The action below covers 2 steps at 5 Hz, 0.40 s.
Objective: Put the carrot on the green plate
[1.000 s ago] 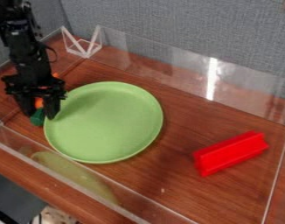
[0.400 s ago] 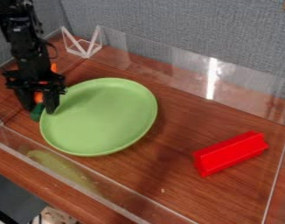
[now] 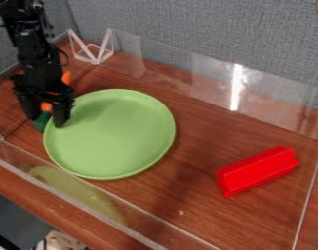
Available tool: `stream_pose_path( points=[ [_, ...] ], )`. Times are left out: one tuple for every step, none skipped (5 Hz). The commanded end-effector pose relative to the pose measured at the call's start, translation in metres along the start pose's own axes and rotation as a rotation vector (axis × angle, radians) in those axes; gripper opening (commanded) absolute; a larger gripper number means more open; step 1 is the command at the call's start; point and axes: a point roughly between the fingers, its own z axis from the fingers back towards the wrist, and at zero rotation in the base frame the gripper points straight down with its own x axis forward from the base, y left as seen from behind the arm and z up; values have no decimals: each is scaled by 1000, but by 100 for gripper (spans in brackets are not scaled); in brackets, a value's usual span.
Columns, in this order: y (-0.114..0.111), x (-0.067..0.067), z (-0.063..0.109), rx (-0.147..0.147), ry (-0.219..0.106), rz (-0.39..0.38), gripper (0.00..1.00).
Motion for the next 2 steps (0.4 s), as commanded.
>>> stream_pose_path(
  points=[
    [2, -2, 3, 5, 9, -121, 100],
    [5, -5, 4, -10, 19, -43, 100]
  ],
)
